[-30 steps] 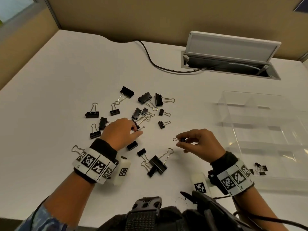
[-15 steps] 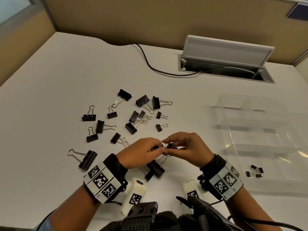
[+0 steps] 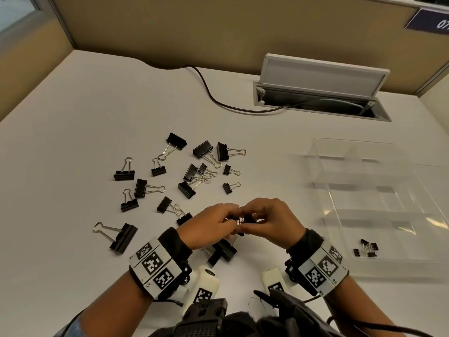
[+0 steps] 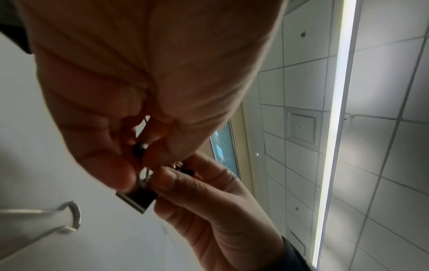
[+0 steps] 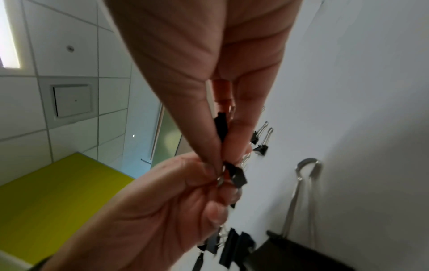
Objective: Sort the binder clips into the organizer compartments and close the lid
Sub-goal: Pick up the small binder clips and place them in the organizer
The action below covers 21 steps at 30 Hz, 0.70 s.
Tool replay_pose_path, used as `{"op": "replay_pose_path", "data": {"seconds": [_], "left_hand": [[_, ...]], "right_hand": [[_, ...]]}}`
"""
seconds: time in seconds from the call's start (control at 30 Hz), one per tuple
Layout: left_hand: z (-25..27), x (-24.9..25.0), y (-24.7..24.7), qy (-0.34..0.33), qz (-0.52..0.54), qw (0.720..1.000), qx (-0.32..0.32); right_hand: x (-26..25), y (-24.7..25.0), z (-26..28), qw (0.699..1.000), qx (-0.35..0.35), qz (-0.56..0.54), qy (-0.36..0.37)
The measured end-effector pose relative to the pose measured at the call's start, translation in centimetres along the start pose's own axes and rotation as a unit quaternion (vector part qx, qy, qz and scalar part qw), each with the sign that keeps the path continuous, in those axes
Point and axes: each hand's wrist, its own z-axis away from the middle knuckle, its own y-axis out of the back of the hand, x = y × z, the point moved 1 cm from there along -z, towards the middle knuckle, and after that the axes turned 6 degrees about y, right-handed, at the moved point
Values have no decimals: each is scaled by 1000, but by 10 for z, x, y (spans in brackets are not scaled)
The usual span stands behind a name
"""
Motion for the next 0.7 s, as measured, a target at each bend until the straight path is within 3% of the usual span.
{"op": "replay_pose_path", "data": {"seconds": [0.2, 0.5, 0.7], "left_hand": [[-1, -6, -1, 31, 98, 994, 36], [3, -1, -1, 12, 126, 991, 38], [6, 4, -2, -43, 165, 985, 35]], "right_hand": [[9, 2, 0, 998, 10, -29, -56], [11, 2, 2, 993, 13, -77, -85], [5, 31, 2, 990, 96, -54, -84]]}}
